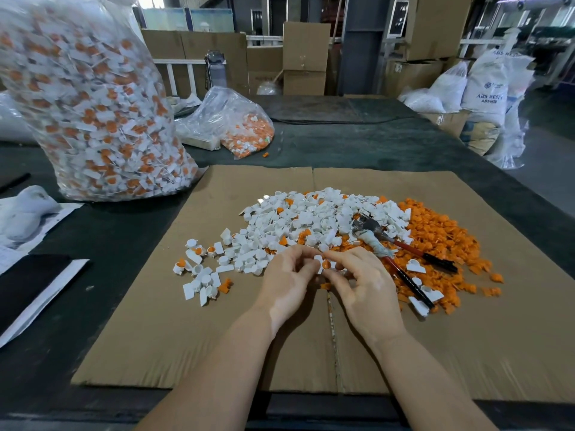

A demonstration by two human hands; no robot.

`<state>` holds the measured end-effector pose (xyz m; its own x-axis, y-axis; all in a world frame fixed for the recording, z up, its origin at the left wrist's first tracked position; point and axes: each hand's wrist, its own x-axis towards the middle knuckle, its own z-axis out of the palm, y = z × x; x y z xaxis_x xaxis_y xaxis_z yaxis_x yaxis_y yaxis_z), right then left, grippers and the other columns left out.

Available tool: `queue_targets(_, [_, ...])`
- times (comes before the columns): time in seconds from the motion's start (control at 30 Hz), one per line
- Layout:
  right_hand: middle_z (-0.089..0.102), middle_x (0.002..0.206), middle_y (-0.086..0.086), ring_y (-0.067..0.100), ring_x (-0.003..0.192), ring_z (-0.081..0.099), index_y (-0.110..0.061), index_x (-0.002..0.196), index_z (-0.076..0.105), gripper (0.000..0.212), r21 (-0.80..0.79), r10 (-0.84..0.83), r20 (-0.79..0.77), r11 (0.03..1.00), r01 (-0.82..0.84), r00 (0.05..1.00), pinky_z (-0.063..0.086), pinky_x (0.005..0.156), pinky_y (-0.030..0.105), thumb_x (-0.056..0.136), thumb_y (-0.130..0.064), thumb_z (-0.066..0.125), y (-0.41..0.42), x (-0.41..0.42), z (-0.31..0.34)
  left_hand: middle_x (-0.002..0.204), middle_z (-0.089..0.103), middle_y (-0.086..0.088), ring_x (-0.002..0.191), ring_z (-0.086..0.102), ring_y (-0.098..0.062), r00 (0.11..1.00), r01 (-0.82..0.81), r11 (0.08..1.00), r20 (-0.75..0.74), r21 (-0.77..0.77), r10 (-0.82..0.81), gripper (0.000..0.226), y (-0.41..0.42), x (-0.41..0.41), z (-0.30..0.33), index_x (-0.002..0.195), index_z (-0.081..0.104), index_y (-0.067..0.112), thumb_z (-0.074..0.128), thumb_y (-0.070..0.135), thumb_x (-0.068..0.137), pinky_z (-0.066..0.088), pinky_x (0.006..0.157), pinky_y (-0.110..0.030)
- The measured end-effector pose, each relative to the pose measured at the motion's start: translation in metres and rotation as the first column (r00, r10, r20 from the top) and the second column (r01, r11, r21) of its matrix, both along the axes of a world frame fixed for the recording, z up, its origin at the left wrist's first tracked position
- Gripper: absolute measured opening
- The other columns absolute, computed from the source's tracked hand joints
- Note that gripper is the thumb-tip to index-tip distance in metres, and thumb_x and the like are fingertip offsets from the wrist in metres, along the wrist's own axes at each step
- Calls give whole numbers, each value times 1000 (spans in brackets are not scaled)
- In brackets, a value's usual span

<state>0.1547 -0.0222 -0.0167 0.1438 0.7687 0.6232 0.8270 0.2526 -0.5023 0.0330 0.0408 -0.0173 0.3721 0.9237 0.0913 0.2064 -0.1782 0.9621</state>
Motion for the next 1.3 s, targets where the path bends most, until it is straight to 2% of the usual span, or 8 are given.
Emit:
queue_targets(0.1, [63, 83, 3, 16, 83, 57, -9, 102, 71, 25, 0, -1, 6, 1000, 1, 1000, 49, 74, 28, 78, -2, 71, 0, 0, 0, 75, 67, -5, 70, 66, -10, 1000, 2, 1000, -7, 0, -2, 13, -1, 0, 1, 95, 65, 19, 56, 11, 92, 52, 70, -22])
queue_targets(0.33, [66, 86, 0, 14, 80, 60, -8, 99, 69, 22, -22, -42, 12, 999, 42, 999, 50, 71, 24, 79, -1, 69, 0, -1, -4, 78, 68, -10, 77, 66, -22, 1000, -17, 1000, -9, 7, 17, 9, -2, 2, 1, 94, 65, 15, 59, 10, 90, 53, 79, -37])
queue_targets(0.6, [63, 72, -6, 10, 67, 58, -12, 82, 67, 12, -19, -85, -165, 996, 83, 983, 52, 61, 31, 79, 0, 67, -1, 2, -4, 75, 65, -4, 78, 66, -21, 995, -91, 995, -31, 49, 92, 17, -2, 4, -3, 87, 59, 29, 61, 12, 89, 48, 70, -22])
queue_targets(0.7, [64, 72, -9, 7, 67, 59, -16, 82, 67, 15, -49, -50, -302, 998, 37, 952, 50, 62, 21, 81, -1, 67, 0, 3, -3, 78, 65, -4, 79, 65, -18, 997, -63, 995, -34, 71, 66, 18, -4, 4, -3, 93, 60, 32, 60, 14, 90, 46, 69, -18])
queue_targets(0.83, [67, 72, -9, 1, 72, 62, -22, 79, 67, 23, -70, -15, -518, 997, -25, 855, 45, 64, 8, 81, 1, 66, 2, 6, 0, 77, 62, 15, 77, 60, -5, 1000, -14, 990, 6, 142, 13, 21, -7, 1, 1, 97, 64, 33, 60, 14, 90, 42, 69, -10])
queue_targets(0.93, [68, 72, -8, 3, 72, 62, -26, 75, 66, 27, -66, -12, -573, 997, -31, 819, 47, 65, 11, 81, 0, 67, 2, 7, 2, 75, 63, 19, 74, 58, -1, 998, 8, 989, 67, 150, -18, 23, -10, 0, 5, 94, 66, 35, 63, 13, 88, 45, 70, -14])
queue_targets(1.17, [69, 75, -3, 8, 74, 63, -24, 75, 66, 25, -63, 2, -636, 997, -54, 772, 47, 66, 11, 82, 0, 66, 3, 9, 3, 86, 66, 17, 81, 58, 9, 990, 10, 990, 137, 142, -30, 21, -13, 1, 7, 98, 69, 26, 63, 8, 87, 40, 75, -4])
queue_targets(1.3, [70, 77, 1, 16, 77, 65, -18, 79, 66, 18, -66, 3, -689, 996, -67, 724, 53, 70, 23, 83, 0, 65, 3, 10, 2, 87, 65, 18, 85, 58, 6, 991, 2, 986, 134, 167, -24, 27, -14, 0, 8, 94, 67, 35, 63, 9, 87, 41, 77, -6])
